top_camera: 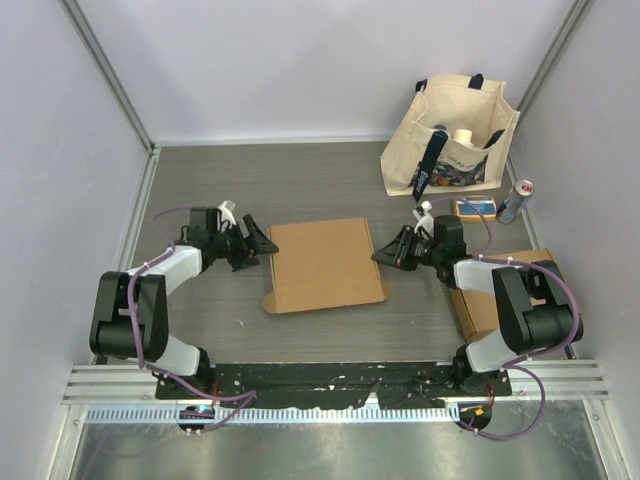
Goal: Fold the paper box
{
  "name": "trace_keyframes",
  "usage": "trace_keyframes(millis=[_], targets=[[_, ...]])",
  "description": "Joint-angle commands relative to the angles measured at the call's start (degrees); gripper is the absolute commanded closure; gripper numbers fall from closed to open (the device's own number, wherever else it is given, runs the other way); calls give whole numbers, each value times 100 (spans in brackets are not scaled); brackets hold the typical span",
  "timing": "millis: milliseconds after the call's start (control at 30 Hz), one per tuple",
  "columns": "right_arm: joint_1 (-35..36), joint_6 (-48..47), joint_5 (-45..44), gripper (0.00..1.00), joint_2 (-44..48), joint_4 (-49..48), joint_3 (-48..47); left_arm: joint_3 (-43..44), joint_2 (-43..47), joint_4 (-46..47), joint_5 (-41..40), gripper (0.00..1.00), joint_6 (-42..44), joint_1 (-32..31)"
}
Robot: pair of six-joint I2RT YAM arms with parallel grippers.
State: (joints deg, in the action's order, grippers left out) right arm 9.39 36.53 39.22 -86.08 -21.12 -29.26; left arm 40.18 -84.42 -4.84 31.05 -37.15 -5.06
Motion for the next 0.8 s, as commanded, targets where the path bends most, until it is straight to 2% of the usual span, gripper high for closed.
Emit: trace_keyframes(millis=[0, 267, 533, 667, 767], targets=[[-200, -24, -266, 78, -417, 118, 289, 7, -136, 851, 822, 18, -196, 23], [-306, -32, -424, 80, -620, 223, 184, -643, 162, 1740, 1035, 17, -977, -162], [-473, -15, -530, 80, -717, 302, 183, -1144, 1164, 1292, 341, 14, -908, -197], [-473, -32, -495, 80, -726, 267, 175, -1548, 999, 2642, 761, 13, -1514, -468], [-473, -59, -495, 80, -769, 293, 148, -1575, 682, 3214, 806, 14, -1866, -828]])
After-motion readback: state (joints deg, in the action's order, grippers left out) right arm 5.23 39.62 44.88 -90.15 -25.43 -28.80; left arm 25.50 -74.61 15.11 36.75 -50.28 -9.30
